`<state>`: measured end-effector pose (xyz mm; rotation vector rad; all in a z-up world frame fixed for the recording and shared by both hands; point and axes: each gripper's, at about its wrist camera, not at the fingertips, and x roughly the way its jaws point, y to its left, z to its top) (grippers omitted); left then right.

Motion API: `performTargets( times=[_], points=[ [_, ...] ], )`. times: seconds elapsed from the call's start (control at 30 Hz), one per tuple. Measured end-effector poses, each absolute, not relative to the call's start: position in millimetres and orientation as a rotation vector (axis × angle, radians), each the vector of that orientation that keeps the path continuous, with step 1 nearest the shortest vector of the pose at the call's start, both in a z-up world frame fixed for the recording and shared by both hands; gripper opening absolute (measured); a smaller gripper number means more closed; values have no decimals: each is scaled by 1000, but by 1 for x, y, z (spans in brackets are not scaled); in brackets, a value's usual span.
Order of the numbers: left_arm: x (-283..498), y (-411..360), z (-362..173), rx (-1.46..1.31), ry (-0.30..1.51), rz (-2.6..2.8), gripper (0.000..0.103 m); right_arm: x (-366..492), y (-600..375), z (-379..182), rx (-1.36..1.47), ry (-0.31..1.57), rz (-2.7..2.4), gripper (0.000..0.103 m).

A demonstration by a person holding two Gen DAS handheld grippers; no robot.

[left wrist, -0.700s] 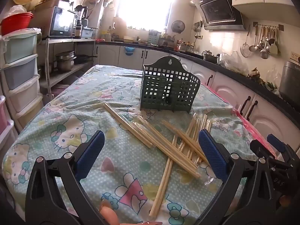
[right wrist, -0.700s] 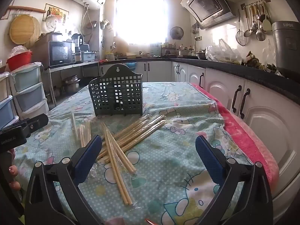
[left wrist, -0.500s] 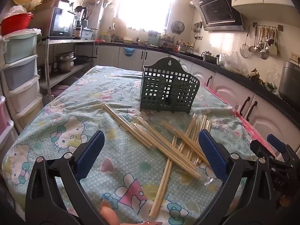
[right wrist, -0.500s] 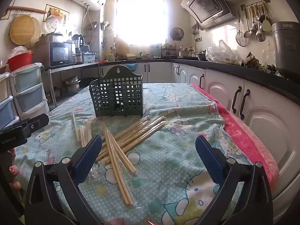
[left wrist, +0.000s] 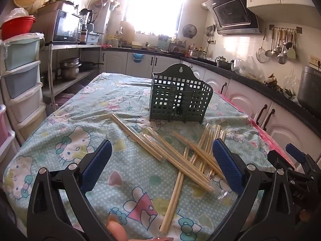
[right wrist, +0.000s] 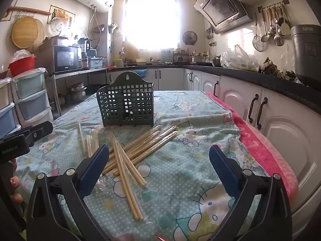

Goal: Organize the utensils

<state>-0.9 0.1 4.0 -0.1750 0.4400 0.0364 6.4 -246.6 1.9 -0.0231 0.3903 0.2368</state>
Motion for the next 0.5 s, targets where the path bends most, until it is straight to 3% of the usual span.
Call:
performTargets(
  times=[0.5],
  points=[
    [-3,-1,11,-171,426,34,93,3,-245,6,-22,378,241,97]
  ],
)
